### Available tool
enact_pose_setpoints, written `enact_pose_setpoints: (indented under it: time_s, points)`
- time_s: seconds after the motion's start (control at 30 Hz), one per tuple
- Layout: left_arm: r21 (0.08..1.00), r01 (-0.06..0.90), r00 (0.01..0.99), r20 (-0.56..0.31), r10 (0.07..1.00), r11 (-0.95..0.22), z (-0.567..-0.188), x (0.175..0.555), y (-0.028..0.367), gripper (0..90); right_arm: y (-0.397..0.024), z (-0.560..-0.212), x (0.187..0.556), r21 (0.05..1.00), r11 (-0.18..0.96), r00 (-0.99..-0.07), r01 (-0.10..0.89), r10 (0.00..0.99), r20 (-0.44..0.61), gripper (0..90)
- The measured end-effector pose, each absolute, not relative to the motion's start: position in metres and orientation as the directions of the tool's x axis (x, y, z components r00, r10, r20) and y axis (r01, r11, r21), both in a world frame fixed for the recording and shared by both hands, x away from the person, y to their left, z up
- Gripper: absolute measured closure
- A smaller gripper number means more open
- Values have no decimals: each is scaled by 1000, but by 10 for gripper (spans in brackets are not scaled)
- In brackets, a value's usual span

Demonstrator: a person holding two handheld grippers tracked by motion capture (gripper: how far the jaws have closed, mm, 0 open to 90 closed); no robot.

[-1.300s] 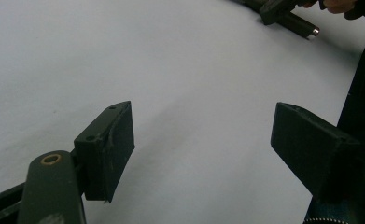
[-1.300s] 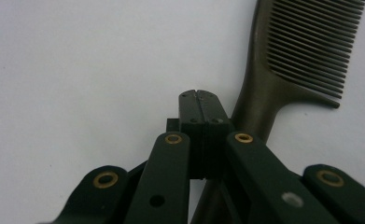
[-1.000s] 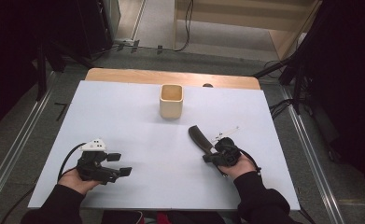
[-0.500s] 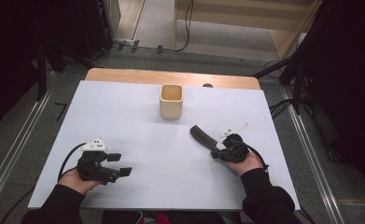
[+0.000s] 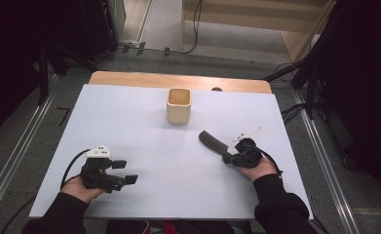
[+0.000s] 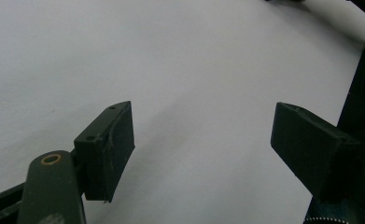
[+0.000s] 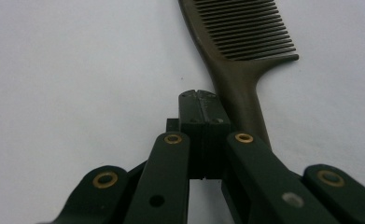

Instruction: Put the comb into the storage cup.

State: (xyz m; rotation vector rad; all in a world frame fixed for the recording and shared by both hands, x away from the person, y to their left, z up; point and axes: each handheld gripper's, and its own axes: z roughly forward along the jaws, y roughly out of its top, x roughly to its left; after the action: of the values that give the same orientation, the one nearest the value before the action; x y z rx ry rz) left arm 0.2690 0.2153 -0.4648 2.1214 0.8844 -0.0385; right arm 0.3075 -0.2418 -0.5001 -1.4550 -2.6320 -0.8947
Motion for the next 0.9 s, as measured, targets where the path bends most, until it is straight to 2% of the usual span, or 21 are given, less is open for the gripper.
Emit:
enact_pose_setpoints:
  time_s: [0.17,0.43,0.63,0.9]
  points:
    - [679,604,753,-315,578,-416,-465,269,215,219,-243,-496,304,493,391,-570,777,769,288,836]
    - [680,604,752,-313,580,-417,-465,269,215,219,-238,-479,288,588,367,-611,720,738,286,609]
    - [678,606,751,-313,582,-416,-465,269,216,219,-233,-470,278,649,339,-635,680,716,291,505]
    - [680,605,750,-314,582,-414,-465,269,216,219,-232,-462,266,696,286,-638,659,703,315,421]
